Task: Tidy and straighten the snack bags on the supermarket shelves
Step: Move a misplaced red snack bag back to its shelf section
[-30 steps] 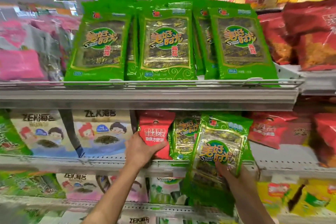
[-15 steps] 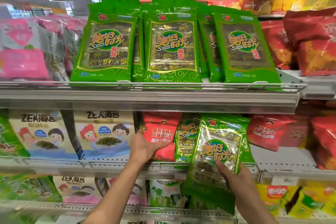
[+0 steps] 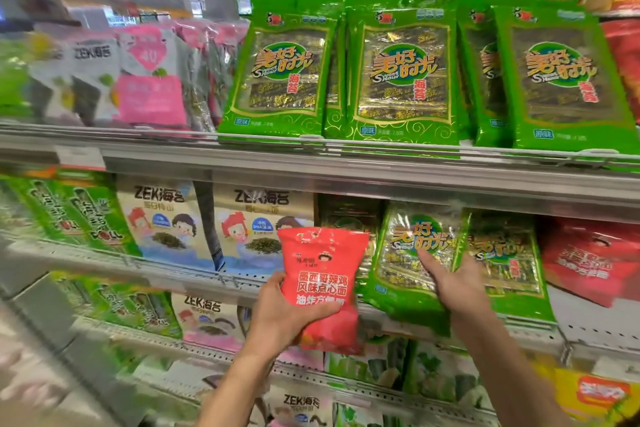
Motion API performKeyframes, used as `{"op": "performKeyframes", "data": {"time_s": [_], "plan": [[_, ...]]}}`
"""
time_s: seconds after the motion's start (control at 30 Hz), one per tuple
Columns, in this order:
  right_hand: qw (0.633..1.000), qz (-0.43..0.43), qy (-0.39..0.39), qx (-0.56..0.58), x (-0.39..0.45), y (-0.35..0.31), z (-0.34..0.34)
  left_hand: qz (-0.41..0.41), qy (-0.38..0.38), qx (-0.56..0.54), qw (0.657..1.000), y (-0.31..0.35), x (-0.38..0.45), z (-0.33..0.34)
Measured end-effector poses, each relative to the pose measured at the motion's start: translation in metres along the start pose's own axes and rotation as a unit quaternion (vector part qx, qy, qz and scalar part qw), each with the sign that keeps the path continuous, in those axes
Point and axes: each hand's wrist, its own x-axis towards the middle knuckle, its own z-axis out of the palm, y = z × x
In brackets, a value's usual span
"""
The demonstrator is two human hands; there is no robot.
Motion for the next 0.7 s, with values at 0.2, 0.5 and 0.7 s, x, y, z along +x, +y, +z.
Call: {"op": "performKeyframes", "data": {"time_s": [0.2,0.5,0.7], "plan": [[0.999,0.009,-0.033,-0.04,0.026,-0.019,0.067,-0.022,0.027,0.02,0.999,-0.021,-0.022,-0.035],[0.987,0.03,-0.082,-0.131,0.025,-0.016,0.116,-0.05,0.027,0.025,0.998,-0.039,-0.033,-0.054],[0.943,-0.051,-0.027,-0.328,0.005,-0.018,0.116,-0.045,0.011,0.024,0.999,-0.041,-0.033,-0.05]]}}
